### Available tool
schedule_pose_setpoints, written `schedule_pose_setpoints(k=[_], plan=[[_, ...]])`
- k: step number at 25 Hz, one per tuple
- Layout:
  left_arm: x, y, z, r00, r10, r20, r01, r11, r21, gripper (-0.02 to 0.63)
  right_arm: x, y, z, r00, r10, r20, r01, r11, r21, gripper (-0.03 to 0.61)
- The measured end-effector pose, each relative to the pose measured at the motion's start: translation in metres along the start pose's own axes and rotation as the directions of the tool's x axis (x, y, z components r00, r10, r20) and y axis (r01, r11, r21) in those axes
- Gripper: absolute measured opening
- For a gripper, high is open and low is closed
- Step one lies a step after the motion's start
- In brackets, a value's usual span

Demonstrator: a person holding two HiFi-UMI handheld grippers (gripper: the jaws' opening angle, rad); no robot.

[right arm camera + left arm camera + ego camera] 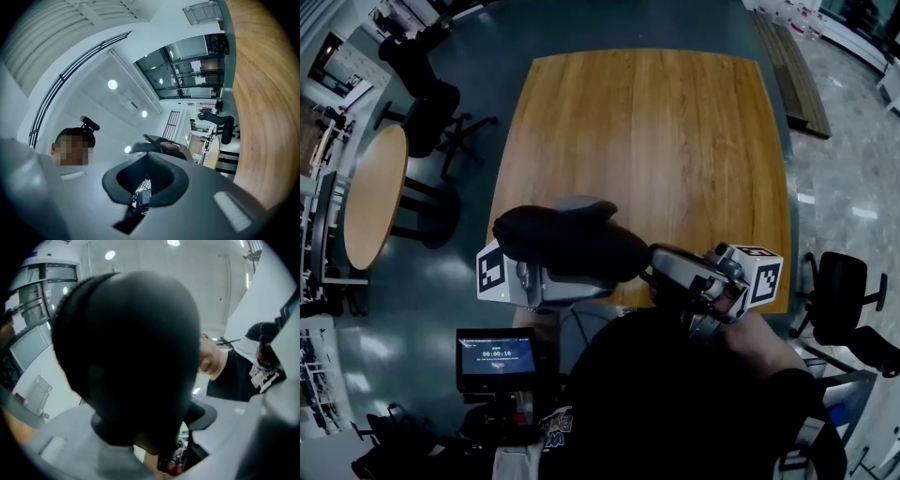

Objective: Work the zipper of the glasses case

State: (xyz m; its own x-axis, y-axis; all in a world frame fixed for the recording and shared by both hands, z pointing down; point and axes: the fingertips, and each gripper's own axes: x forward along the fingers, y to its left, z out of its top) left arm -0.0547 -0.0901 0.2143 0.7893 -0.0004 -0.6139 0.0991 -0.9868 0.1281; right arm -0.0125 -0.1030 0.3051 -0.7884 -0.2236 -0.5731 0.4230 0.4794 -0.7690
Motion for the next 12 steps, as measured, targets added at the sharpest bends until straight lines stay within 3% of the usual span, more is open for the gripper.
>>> schedule_pose_setpoints(k=[2,4,6,8,12], plan=[[-0.004,0.005,0.011,0.995,0.002,0.102,0.004,0.998,-0.058,0.296,0.002,0.001,0.002,1.000,0.002,0.003,-0.002,1.000,0.002,0.003],[-0.023,0.016,0.023,0.963,0.023,0.268,0.019,0.988,-0.155,0.293,0.008,0.002,0.003,1.000,0.003,0.003,-0.003,1.000,0.003,0.003],[-0.037,0.023,0.029,0.927,0.048,0.372,0.040,0.973,-0.226,0.293,0.014,0.001,0.001,1.000,-0.012,-0.014,0.011,1.000,-0.012,0.005],[-0.040,0.026,0.031,0.913,0.060,0.403,0.046,0.967,-0.249,0.293,0.015,-0.001,-0.001,0.999,-0.032,-0.027,0.032,0.999,-0.022,0.008],[-0.042,0.027,0.036,0.913,0.053,0.405,0.050,0.969,-0.241,0.292,0.018,-0.009,-0.002,0.998,-0.065,-0.018,0.065,0.998,-0.004,0.011]])
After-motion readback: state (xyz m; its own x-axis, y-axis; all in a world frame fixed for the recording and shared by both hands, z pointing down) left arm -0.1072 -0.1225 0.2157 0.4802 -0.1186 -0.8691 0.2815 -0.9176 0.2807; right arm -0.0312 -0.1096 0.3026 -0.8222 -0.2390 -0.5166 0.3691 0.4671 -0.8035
